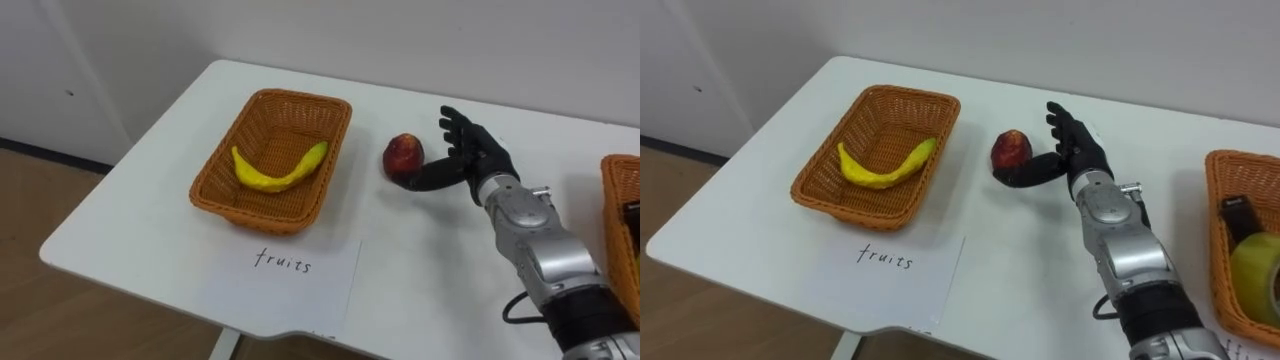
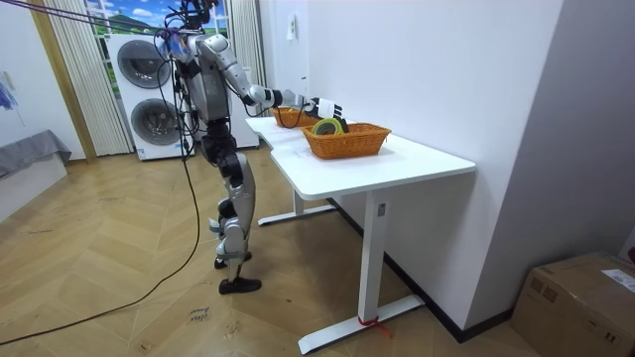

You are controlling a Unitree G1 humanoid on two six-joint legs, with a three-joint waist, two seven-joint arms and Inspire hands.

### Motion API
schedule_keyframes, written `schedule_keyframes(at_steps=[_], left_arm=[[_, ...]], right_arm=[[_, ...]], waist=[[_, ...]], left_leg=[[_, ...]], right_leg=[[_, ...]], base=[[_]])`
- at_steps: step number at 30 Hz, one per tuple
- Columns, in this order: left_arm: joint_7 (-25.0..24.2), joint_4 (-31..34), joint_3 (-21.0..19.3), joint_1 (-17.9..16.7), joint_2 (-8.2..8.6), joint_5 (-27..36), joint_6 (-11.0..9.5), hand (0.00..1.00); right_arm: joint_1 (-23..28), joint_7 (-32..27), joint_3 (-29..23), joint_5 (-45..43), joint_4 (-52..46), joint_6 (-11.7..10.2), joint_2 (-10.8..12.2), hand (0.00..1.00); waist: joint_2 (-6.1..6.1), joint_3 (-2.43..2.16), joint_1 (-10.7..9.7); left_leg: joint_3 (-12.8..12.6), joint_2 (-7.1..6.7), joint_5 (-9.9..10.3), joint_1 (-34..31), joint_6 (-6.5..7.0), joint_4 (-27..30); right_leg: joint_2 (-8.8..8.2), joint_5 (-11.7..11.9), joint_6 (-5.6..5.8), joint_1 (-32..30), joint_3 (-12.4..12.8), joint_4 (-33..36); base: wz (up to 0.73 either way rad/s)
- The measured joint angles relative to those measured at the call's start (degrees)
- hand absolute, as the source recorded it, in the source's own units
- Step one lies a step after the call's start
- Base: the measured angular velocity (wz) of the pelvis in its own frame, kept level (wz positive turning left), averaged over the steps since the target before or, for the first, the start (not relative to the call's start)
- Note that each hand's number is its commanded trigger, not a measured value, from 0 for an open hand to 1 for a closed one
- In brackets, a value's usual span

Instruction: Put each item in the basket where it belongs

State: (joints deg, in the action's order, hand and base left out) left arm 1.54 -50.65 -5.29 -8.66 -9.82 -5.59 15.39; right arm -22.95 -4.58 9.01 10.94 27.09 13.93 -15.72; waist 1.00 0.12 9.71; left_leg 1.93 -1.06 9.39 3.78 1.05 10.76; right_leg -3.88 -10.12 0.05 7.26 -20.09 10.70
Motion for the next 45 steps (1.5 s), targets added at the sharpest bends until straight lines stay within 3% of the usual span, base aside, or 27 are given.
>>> schedule_keyframes(at_steps=[4, 11, 27, 34, 45], left_arm=[[0.2, 0.0, 0.0, -0.2, 0.0, 1.0, 0.0, 0.0], [0.3, 0.0, 1.6, -1.0, 0.01, 1.7, 0.0, 0.0], [0.3, 0.0, 2.0, -1.7, 0.03, 1.6, -0.3, 0.0], [0.8, -2.8, 2.2, -2.8, 0.01, 1.5, -0.3, 0.0], [1.3, -3.0, 2.2, -4.9, 0.0, 1.2, -0.3, 0.0]], right_arm=[[0.0, -1.2, 0.9, 0.0, 1.4, 0.0, 0.0, 0.0], [0.0, -1.6, 1.0, 0.1, 4.4, 0.0, 0.2, 0.0], [0.0, -0.5, 1.1, -2.0, 7.9, -0.1, 1.5, 0.0], [-0.4, -1.1, 2.6, -3.2, 11.0, -0.7, 1.5, 0.0], [-0.5, -2.3, 3.3, -4.5, 12.8, -0.9, 1.5, 0.0]], waist=[[-0.43, -0.21, 0.0], [-1.01, -0.06, 0.3], [-0.89, 0.0, 1.6], [-1.45, -0.05, 2.4], [-1.47, 0.23, 3.4]], left_leg=[[0.5, -0.39, 0.0, 0.3, 0.03, 0.0], [1.4, -0.62, 0.0, 0.8, 0.08, 0.5], [1.6, -0.65, 0.0, 1.4, 0.11, 0.8], [1.7, -0.7, 0.0, 1.5, 0.11, 1.0], [2.2, -0.77, 0.2, 1.0, 0.23, 2.2]], right_leg=[[-0.06, -0.1, 0.16, 0.4, -0.1, 0.0], [-0.27, -0.2, 0.32, 1.1, -0.6, 0.1], [-0.28, -0.3, 0.25, 1.7, -0.7, 0.3], [-0.65, -0.7, 0.23, 2.0, -1.1, 1.2], [-1.15, -1.0, 0.3, 2.7, -2.3, 1.6]], base=[[0.05], [0.04], [0.0], [0.01], [0.06]])
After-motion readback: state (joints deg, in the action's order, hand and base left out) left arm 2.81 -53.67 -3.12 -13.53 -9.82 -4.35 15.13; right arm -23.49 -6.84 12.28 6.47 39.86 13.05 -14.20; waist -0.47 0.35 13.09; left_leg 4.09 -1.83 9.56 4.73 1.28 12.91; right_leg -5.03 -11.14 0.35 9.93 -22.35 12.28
